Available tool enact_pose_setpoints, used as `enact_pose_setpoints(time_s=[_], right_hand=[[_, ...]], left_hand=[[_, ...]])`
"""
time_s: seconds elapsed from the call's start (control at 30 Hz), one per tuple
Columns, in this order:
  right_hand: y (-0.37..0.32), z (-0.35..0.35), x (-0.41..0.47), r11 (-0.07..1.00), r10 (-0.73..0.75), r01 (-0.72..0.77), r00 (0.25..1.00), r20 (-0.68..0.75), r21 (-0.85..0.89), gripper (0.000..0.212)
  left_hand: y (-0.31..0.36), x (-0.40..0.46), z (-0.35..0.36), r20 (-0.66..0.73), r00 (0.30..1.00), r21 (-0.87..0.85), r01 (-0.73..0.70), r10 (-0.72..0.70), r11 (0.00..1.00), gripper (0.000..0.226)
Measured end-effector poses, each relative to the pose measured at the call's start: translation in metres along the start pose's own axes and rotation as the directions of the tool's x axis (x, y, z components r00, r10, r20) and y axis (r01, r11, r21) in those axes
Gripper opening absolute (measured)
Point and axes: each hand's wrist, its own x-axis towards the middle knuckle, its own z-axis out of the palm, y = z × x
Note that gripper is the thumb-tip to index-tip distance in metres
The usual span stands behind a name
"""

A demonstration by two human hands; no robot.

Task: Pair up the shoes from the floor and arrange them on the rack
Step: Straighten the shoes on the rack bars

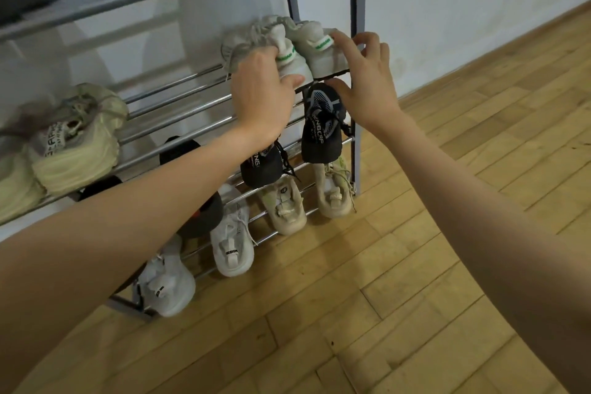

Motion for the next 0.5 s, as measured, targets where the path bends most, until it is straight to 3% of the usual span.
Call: enact_pose_setpoints(time_s=[0.13,0.2,0.3,0.33,0.4,0.5], right_hand=[[-0.005,0.005,-0.007,1.000,0.020,-0.019,0.999,-0.051,0.013,0.071],[-0.006,0.012,-0.021,0.992,0.110,-0.102,0.986,-0.128,0.068,0.077],[-0.002,0.030,-0.052,0.967,0.238,-0.220,0.959,-0.154,0.125,0.061],[0.003,0.037,-0.061,0.966,0.243,-0.230,0.964,-0.106,0.118,0.056],[0.010,0.048,-0.074,0.965,0.237,-0.243,0.969,0.066,0.096,0.056],[0.010,0.065,-0.082,0.967,0.219,-0.245,0.936,0.276,0.062,0.069]], left_hand=[[-0.005,-0.003,0.003,0.051,0.998,-0.057,0.025,-0.022,0.998,0.044],[-0.007,-0.021,-0.001,0.022,1.000,-0.040,0.014,-0.013,0.999,0.055],[-0.019,-0.068,-0.003,-0.132,0.960,-0.028,-0.251,0.246,0.968,0.040],[-0.027,-0.086,0.000,-0.105,0.941,-0.042,-0.328,0.322,0.944,0.033],[-0.045,-0.110,0.009,0.076,0.930,-0.016,-0.361,0.361,0.933,0.031],[-0.071,-0.113,0.022,0.273,0.939,0.150,-0.259,0.212,0.954,0.052]])
